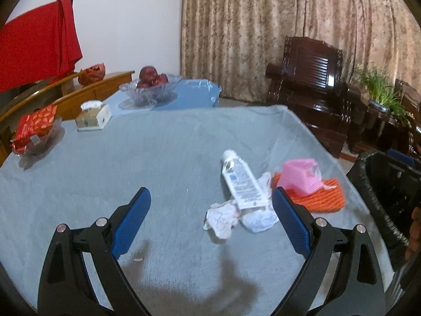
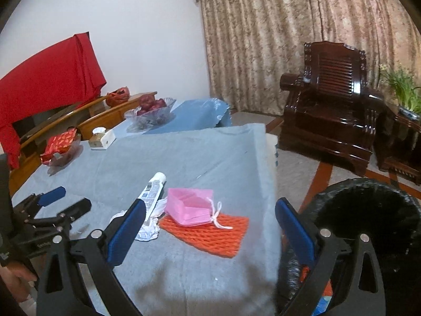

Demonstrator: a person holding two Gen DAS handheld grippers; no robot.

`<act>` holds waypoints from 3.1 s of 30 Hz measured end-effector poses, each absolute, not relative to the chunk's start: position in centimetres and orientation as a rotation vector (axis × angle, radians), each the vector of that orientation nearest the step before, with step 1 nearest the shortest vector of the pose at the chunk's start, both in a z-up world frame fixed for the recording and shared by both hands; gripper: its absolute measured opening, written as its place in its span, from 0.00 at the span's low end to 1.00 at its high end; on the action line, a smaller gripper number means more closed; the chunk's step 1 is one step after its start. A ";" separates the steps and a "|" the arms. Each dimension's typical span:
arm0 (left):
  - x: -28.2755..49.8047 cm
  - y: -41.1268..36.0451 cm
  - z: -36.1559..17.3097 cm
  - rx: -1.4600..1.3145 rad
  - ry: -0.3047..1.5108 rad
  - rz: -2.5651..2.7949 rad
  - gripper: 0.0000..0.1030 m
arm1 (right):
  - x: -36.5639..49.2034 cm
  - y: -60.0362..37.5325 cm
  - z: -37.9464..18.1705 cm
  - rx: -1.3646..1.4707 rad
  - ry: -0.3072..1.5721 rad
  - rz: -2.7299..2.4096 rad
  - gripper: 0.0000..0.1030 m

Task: Collect trash
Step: 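Move both open tools back over the remaining trash on the table, then grasp the white tissue with left tool while right tool grasps the pink mask, then carry the white tissue and pink mask over the bin with both tools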

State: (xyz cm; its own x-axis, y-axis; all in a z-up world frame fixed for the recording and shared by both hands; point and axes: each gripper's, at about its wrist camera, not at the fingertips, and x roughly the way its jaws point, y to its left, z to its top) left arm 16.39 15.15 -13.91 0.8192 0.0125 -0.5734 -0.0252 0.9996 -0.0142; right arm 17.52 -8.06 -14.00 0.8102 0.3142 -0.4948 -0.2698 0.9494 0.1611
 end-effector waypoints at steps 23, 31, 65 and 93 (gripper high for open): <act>21.6 16.4 -21.0 -0.166 0.841 -0.067 0.20 | 22.1 -5.0 -18.7 0.049 0.666 0.354 0.71; 20.6 16.7 -19.3 -0.148 0.777 -0.047 0.11 | 23.4 -4.0 -19.6 0.035 0.697 0.353 0.70; 19.4 15.0 -15.9 -0.160 0.678 -0.134 0.05 | 24.9 -3.1 -18.6 0.004 0.702 0.413 0.10; 14.8 11.3 -7.6 -0.132 0.490 -0.232 0.05 | 18.0 -6.7 -10.3 0.061 0.532 0.426 0.10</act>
State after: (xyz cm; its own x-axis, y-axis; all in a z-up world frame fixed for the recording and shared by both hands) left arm 14.78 11.34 -7.62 0.8568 -0.2516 -0.4502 0.1886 0.9653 -0.1806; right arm 18.04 -6.74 -10.27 0.7767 0.4091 -0.4790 -0.3777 0.9110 0.1656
